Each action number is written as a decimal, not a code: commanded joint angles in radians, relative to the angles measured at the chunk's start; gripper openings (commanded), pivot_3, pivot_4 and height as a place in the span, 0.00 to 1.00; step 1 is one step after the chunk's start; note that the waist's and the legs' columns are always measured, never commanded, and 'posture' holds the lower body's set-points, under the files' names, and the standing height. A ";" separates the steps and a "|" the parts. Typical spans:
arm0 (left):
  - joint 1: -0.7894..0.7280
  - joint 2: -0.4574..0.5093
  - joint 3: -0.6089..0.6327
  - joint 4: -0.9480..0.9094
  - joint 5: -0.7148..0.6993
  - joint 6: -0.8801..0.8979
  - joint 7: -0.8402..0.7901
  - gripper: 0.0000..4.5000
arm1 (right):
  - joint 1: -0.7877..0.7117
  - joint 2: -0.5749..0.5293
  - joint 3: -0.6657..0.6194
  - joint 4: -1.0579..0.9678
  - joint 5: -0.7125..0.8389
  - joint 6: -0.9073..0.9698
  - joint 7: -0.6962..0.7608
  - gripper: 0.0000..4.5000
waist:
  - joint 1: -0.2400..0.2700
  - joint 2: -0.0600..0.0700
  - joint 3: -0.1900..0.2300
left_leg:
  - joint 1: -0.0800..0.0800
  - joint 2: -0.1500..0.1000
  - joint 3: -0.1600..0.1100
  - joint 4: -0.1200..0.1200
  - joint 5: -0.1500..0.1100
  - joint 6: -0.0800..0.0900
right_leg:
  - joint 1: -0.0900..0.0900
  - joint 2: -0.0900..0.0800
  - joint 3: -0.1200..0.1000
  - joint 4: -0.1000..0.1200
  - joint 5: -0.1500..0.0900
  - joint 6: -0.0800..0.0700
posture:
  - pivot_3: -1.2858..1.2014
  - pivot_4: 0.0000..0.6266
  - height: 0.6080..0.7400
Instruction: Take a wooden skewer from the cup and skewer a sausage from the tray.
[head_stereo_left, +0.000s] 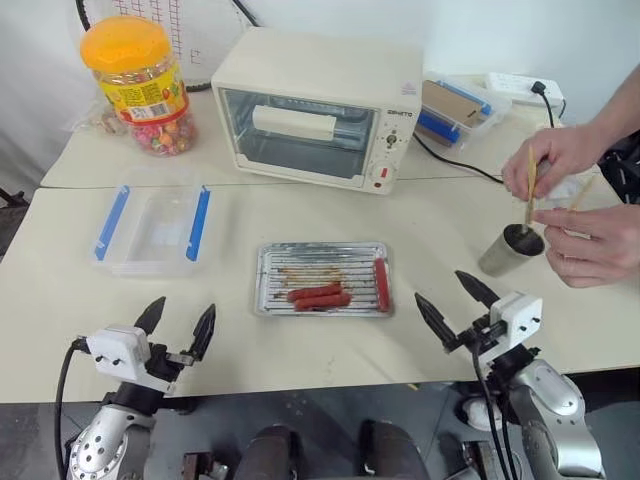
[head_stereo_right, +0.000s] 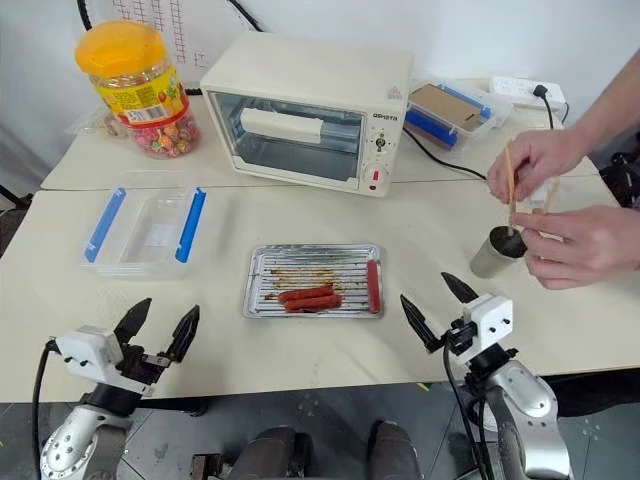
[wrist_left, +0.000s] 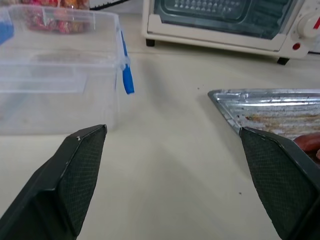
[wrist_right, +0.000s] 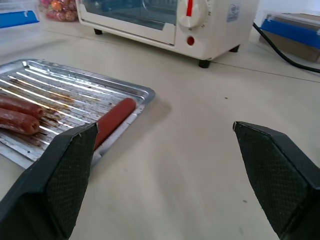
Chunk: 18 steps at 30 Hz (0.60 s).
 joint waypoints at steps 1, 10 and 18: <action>-0.012 0.019 0.010 -0.031 -0.023 0.014 -0.010 1.00 | -0.009 -0.018 0.002 -0.044 0.010 -0.014 0.032 1.00 | 0.000 0.000 0.000 | 0.000 0.000 0.000 0.000 0.000 0.000 | 0.000 0.000 0.000 0.000 0.000 0.000 | 0.52 0.24 1.00; -0.110 0.051 0.068 0.044 -0.052 0.023 -0.014 1.00 | -0.022 0.031 0.040 -0.067 -0.016 -0.017 0.004 1.00 | 0.001 -0.001 -0.001 | 0.000 -0.001 0.000 0.001 0.000 0.000 | 0.000 0.000 0.000 0.001 0.000 0.000 | 0.52 0.24 1.00; 0.000 0.076 0.067 -0.057 -0.070 0.068 -0.051 1.00 | -0.040 0.023 0.050 -0.019 -0.011 -0.014 0.035 1.00 | -0.003 -0.002 -0.002 | 0.000 -0.001 -0.001 0.000 0.000 0.000 | 0.001 0.000 -0.001 0.000 0.000 0.000 | 0.52 0.24 1.00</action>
